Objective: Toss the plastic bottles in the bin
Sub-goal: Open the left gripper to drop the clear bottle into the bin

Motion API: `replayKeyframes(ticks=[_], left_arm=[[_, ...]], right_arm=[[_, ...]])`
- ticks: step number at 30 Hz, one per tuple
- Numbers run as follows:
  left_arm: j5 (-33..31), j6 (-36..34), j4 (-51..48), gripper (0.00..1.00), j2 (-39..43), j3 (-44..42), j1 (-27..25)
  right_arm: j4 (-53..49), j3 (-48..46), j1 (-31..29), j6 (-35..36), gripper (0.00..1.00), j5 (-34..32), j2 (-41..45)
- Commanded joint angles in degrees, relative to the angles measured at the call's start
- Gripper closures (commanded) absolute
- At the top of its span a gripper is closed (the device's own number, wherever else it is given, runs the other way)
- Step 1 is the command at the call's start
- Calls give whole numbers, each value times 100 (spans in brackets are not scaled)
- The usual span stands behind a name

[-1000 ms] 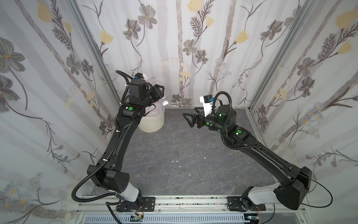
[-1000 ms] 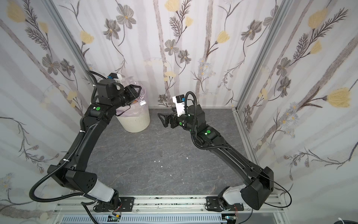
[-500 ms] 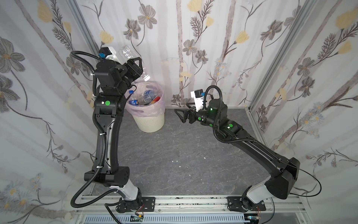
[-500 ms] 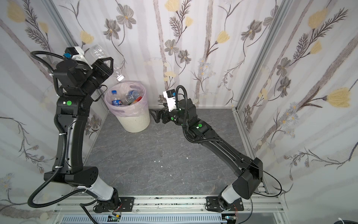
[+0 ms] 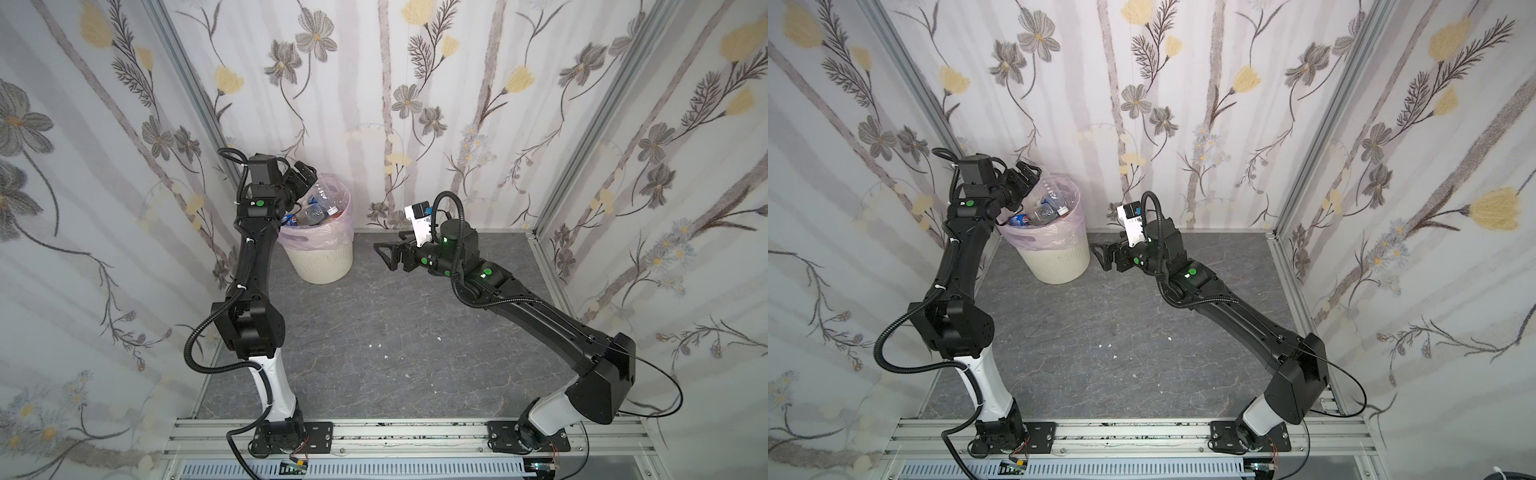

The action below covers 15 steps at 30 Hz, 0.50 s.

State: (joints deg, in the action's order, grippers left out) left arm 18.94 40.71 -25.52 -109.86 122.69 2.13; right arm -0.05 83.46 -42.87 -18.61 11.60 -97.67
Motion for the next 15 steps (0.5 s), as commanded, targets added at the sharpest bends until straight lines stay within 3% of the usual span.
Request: replayKeyframes(ticks=[1,7,15], left_arm=[[96,-33,311,0,761,-260,-49],[-214,-206,311,0,1434,-745,-75],[-171,-230,319,0,1469,-914,-190]], right_arm=[[287,-93,-2,-129,0,-7,37],[382,-107,-7,-313,0,140,-54],[341,-265,-5,-351,0,88,37]])
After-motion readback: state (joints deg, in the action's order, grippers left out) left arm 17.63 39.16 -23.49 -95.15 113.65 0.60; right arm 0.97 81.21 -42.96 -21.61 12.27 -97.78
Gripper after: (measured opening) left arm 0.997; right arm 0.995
